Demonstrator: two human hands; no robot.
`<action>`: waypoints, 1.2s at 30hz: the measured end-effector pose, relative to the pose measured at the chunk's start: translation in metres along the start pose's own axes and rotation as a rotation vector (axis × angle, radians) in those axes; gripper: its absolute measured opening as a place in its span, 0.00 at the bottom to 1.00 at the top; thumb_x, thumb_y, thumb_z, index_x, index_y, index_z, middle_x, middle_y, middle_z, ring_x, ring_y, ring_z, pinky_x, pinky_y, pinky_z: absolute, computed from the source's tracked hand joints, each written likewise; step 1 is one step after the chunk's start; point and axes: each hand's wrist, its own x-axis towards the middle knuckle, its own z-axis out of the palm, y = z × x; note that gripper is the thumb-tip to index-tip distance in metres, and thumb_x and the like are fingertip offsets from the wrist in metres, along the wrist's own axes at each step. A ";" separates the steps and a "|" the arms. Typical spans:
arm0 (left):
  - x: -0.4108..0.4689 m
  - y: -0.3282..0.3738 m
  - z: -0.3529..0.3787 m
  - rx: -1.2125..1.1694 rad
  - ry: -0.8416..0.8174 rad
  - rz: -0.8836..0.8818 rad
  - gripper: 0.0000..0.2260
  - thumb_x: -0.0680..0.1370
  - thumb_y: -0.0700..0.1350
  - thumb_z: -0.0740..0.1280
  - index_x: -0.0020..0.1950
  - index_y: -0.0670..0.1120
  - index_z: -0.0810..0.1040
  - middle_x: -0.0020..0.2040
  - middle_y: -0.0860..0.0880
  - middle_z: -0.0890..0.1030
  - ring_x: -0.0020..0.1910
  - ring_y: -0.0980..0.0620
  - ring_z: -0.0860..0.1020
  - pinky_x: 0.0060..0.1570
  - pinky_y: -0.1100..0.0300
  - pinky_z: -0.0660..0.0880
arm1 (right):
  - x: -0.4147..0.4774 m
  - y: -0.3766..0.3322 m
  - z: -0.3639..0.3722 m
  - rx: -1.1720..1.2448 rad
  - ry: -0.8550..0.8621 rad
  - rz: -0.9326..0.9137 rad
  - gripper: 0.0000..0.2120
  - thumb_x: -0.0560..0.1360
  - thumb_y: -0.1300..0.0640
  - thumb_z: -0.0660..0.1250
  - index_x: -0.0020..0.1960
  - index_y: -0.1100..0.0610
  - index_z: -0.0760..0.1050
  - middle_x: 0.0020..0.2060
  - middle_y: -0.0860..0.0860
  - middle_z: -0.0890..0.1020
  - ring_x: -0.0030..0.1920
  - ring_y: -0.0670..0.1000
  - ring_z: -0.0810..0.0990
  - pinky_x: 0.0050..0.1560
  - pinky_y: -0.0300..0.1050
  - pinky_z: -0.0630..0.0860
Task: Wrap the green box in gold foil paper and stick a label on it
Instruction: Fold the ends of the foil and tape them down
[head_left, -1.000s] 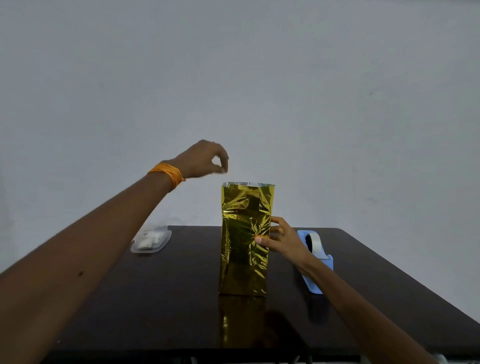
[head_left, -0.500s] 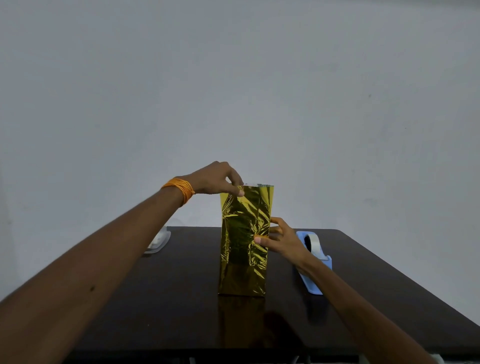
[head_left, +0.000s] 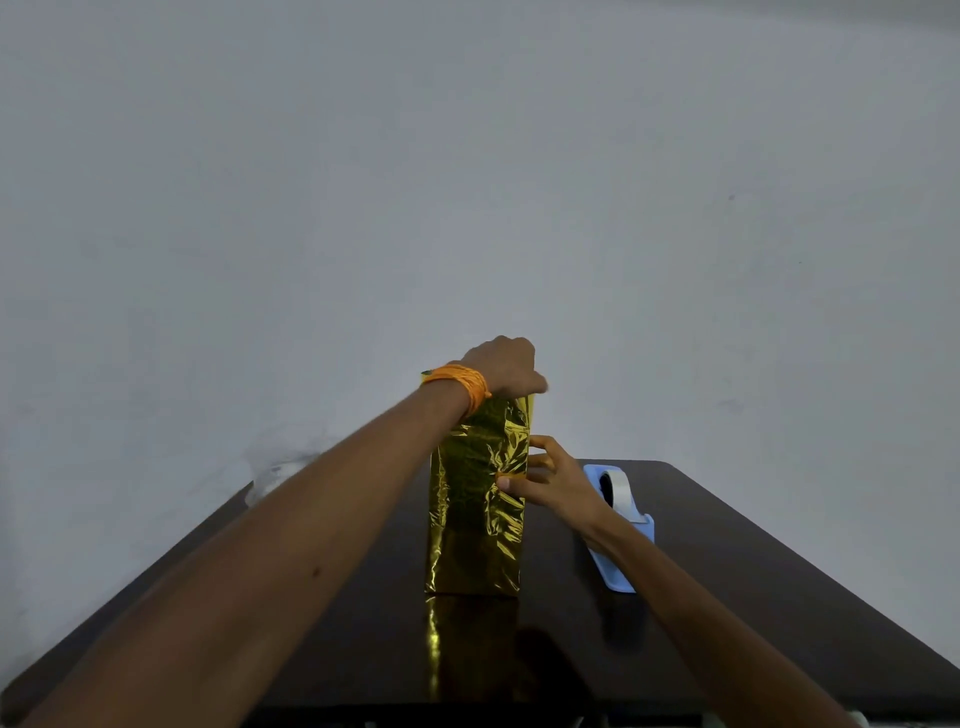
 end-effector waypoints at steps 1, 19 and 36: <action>0.004 0.002 0.002 -0.011 -0.024 -0.016 0.13 0.79 0.49 0.65 0.40 0.42 0.74 0.41 0.45 0.78 0.42 0.44 0.75 0.40 0.54 0.71 | 0.000 -0.001 -0.001 -0.007 0.003 0.000 0.38 0.66 0.45 0.78 0.70 0.46 0.64 0.64 0.54 0.74 0.61 0.50 0.78 0.58 0.44 0.78; -0.006 0.018 -0.010 -0.281 0.525 0.025 0.13 0.77 0.46 0.62 0.35 0.42 0.76 0.32 0.48 0.83 0.33 0.51 0.82 0.41 0.52 0.81 | -0.004 -0.012 -0.003 -0.010 0.008 0.000 0.33 0.71 0.52 0.78 0.70 0.46 0.65 0.63 0.51 0.73 0.62 0.51 0.75 0.56 0.40 0.76; -0.023 0.080 0.106 -0.362 0.156 0.087 0.09 0.70 0.37 0.67 0.48 0.42 0.82 0.46 0.45 0.84 0.48 0.45 0.80 0.50 0.53 0.78 | -0.053 0.007 -0.112 -0.300 0.547 0.306 0.15 0.75 0.56 0.70 0.39 0.69 0.78 0.33 0.54 0.77 0.35 0.52 0.72 0.39 0.46 0.70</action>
